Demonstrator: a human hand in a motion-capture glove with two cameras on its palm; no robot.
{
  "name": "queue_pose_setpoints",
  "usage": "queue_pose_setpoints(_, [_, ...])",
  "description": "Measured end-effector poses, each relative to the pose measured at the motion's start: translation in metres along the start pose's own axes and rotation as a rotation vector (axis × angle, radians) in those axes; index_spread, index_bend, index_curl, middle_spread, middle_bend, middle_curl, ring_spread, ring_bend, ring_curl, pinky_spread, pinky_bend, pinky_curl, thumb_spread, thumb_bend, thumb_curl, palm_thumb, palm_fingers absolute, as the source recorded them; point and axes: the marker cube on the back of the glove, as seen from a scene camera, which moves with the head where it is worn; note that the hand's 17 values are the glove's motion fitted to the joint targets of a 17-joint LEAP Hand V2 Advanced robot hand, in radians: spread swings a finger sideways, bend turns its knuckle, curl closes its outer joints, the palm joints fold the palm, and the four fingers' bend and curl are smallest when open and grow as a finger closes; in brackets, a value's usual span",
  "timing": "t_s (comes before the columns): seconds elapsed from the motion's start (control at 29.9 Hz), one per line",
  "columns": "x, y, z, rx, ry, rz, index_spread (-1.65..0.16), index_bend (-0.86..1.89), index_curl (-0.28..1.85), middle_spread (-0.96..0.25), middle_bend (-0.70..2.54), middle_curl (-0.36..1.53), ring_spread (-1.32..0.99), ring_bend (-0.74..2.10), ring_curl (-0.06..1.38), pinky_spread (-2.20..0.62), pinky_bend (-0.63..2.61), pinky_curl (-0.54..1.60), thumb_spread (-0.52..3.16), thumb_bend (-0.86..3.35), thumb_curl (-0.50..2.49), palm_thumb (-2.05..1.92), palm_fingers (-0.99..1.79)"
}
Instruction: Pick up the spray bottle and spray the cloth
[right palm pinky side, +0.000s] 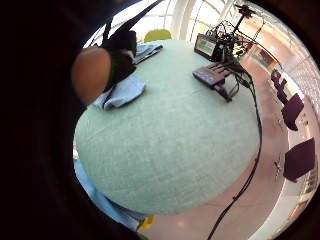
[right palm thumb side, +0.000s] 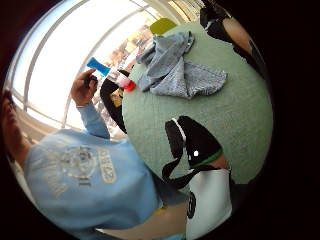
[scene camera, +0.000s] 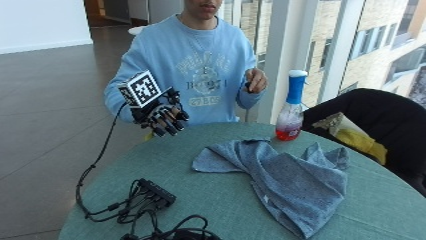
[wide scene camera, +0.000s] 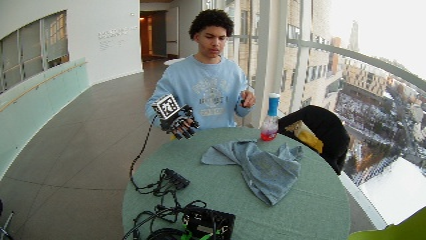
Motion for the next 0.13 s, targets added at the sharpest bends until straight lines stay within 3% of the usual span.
queue_pose_setpoints(0.13, [0.0004,-0.0027,0.0001,0.005,0.007,-0.009,-0.36,0.12,0.25,-0.08,0.21,0.42,-0.03,0.41,0.35,0.21,0.23,0.34,1.08,-0.02,0.36,0.69,0.73])
